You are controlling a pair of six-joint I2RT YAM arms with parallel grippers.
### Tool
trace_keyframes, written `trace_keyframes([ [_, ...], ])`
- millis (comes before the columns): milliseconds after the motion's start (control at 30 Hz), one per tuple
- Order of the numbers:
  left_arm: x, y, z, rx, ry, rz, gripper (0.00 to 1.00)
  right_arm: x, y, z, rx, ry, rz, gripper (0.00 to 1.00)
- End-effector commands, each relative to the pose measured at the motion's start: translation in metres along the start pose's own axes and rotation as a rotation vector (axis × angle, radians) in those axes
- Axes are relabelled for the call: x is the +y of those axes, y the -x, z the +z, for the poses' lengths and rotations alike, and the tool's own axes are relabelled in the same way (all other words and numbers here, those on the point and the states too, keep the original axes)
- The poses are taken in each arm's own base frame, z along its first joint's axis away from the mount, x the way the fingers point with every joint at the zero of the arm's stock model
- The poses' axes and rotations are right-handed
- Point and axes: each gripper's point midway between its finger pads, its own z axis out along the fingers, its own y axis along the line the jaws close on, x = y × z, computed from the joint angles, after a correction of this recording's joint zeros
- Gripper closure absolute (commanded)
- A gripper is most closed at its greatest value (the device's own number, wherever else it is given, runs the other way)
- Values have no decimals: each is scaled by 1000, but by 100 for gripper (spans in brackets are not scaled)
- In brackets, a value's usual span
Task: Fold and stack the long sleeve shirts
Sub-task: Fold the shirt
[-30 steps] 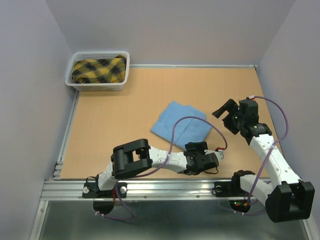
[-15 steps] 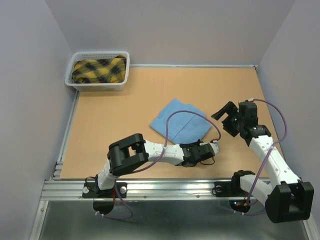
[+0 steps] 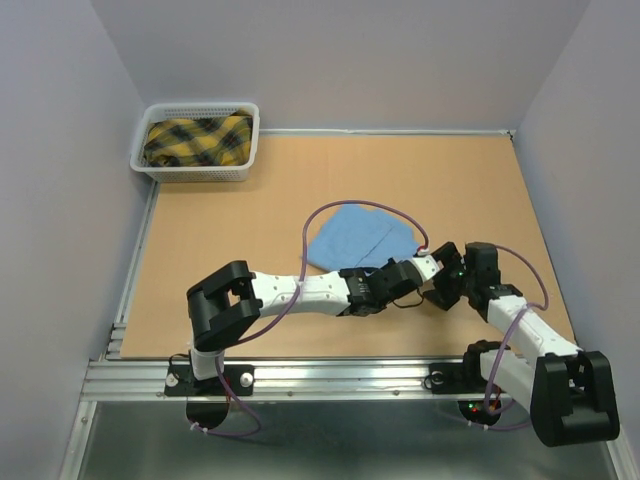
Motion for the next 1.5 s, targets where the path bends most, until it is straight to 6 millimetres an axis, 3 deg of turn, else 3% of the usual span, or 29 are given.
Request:
trace_keyframes([
  [0, -3, 16, -9, -49, -29, -55, 100, 33, 7, 2, -25, 183, 30, 0],
  [367, -7, 19, -4, -51, -35, -91, 100, 65, 12, -9, -55, 356, 33, 1],
  [567, -7, 18, -4, -50, -34, -97, 100, 60, 13, -11, -88, 363, 33, 1],
  [733, -6, 23, -6, -62, -33, -103, 100, 37, 1, 8, -9, 267, 61, 1],
  [933, -7, 30, -8, -78, -40, -115, 100, 35, 2, 15, -13, 277, 69, 2],
  [1467, -11, 42, -9, -106, -64, -164, 100, 35, -13, 46, 31, 277, 67, 28],
])
